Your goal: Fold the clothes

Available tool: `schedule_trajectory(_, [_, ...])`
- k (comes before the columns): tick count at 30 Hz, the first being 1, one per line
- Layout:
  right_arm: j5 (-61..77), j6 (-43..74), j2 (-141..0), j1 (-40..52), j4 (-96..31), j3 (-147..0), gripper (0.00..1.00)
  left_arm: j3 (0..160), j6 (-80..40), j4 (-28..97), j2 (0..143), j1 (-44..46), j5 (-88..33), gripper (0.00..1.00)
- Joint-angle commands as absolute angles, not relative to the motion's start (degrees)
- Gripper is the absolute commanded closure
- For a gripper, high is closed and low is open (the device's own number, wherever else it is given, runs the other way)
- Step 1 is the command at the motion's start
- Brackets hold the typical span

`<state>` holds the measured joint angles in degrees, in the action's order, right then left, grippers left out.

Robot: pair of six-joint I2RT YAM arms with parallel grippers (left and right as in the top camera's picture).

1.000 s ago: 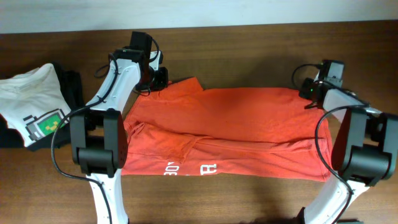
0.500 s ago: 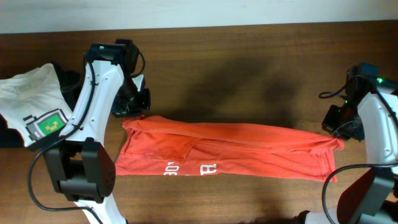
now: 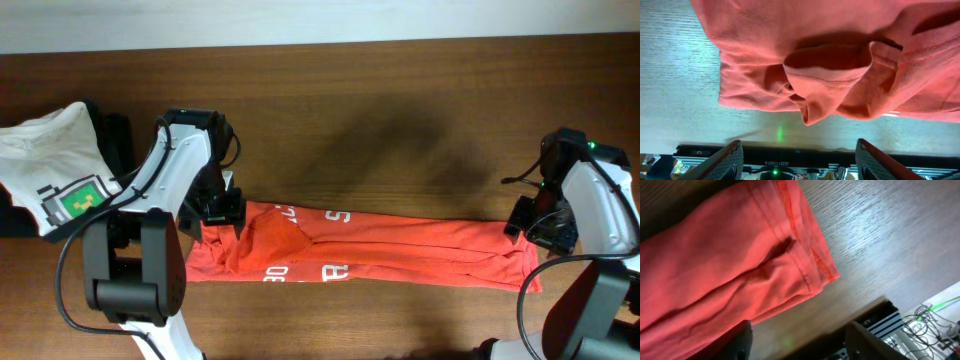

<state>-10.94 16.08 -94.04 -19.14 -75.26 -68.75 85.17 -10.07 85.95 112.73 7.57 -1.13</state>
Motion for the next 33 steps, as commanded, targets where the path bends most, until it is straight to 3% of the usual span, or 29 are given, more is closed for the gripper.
schedule_trajectory(1, [-5.0,11.7,-94.1,-22.5,-75.4,-68.3,0.34,87.0,-9.9,84.5,110.7,7.3,-0.2,0.29])
schedule_trajectory(4, [1.8,5.7,-94.1,-26.7,-74.1,-66.5,0.32,87.1,-10.0,81.8,107.7,7.3,-1.4,0.29])
schedule_trajectory(8, [0.2,3.2,-94.2,-27.4,-64.9,-59.2,0.26,87.1,-10.0,79.5,106.1,7.3,-2.8,0.29])
schedule_trajectory(11, [-6.5,3.2,-94.3,-27.4,-57.5,-53.5,0.26,87.1,-10.0,79.3,106.1,7.3,-2.8,0.28])
schedule_trajectory(18, [-7.6,-0.6,-94.6,-27.4,-48.4,-49.9,0.28,87.1,-10.0,79.1,106.1,7.3,-2.8,0.28])
schedule_trajectory(23, [-5.9,-0.6,-98.6,-27.4,-47.0,-49.4,0.29,87.1,-10.0,78.6,106.1,7.3,-2.8,0.28])
schedule_trajectory(27, [-5.9,-0.6,-98.9,-27.4,-46.8,-49.4,0.36,87.1,-10.0,78.6,106.1,7.3,-2.8,0.28])
schedule_trajectory(33, [-0.9,-1.0,-99.0,-27.4,-44.5,-49.4,0.29,87.1,-10.0,78.5,106.1,7.3,-3.3,0.28])
